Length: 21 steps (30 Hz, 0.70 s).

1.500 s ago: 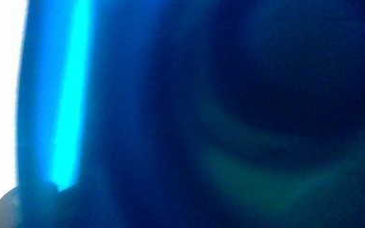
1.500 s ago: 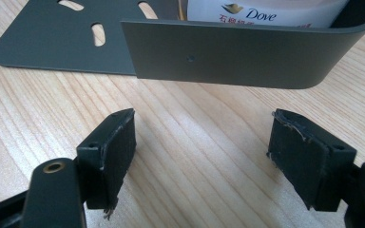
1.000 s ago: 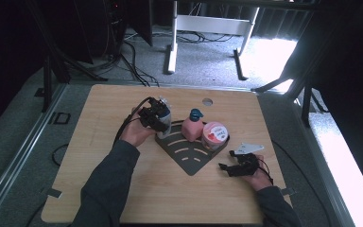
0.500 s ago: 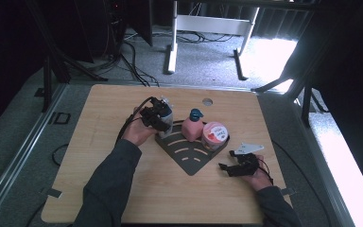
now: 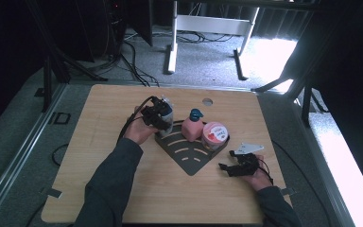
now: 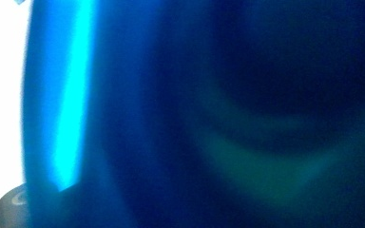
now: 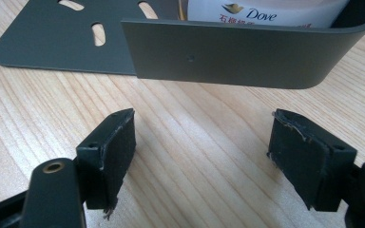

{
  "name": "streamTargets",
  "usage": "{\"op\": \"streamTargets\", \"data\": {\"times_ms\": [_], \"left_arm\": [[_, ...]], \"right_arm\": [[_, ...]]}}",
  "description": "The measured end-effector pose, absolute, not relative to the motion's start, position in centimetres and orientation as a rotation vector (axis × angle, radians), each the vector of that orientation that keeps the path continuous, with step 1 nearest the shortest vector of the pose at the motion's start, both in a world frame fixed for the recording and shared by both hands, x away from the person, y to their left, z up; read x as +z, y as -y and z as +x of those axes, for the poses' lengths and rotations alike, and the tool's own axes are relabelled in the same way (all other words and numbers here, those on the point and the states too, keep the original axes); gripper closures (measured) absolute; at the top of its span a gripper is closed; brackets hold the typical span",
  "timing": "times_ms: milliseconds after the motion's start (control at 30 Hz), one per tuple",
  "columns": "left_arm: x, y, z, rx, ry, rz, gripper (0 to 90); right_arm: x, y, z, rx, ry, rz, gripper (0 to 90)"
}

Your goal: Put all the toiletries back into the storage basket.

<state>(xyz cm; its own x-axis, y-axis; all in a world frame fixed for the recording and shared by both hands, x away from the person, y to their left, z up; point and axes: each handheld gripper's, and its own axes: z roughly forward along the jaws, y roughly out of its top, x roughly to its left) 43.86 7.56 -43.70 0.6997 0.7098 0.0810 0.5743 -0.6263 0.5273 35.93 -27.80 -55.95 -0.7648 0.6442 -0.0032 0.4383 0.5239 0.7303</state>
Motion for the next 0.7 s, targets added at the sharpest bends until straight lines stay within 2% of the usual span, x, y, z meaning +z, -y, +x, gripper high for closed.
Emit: {"op": "streamTargets", "data": {"times_ms": [700], "left_arm": [[-44.4, -6.1, 45.2, 0.412, -0.937, 2.446, 55.1]], "right_arm": [[-55.9, 27.8, 35.9, 1.086, -2.495, 0.915, 23.7]]}}
